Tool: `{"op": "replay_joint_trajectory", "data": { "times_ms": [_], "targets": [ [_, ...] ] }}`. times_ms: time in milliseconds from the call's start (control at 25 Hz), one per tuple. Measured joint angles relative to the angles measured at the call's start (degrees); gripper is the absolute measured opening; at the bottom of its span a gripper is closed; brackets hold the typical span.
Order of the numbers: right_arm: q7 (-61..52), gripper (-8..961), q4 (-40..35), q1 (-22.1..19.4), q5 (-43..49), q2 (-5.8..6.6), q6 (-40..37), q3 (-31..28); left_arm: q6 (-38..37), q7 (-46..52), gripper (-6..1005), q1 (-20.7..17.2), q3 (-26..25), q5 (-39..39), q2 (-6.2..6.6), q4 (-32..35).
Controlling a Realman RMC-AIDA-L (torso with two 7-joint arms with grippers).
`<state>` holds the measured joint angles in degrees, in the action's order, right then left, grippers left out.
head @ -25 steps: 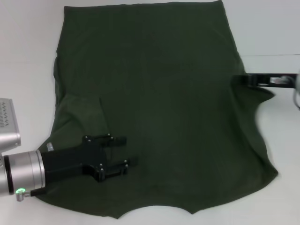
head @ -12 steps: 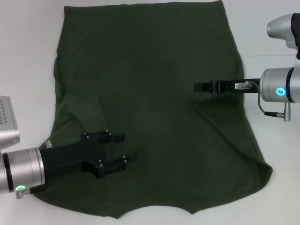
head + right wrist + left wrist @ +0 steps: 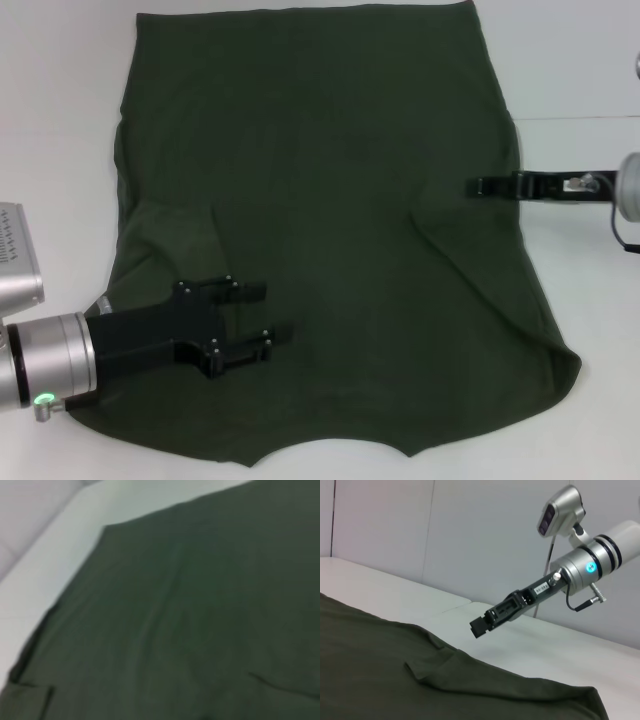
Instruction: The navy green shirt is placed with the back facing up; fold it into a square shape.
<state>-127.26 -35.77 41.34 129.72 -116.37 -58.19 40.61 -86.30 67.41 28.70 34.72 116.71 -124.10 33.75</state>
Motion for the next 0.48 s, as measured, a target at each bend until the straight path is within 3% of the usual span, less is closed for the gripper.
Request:
{"op": "replay_joint_trajectory", "data": {
  "times_ms": [320,480],
  "targets": [
    [-2.5,915,1.2,-1.0,1.8,0.03,4.2,0.0,0.0,-0.1,644,0.0,0.1,0.0,-0.09,-0.4],
    [-1.9,916,3.0,-0.6,1.8,-0.53,8.2,0.8,0.0,-0.3,644,0.1,0.1,0.0,-0.09,-0.5]
  ]
}}
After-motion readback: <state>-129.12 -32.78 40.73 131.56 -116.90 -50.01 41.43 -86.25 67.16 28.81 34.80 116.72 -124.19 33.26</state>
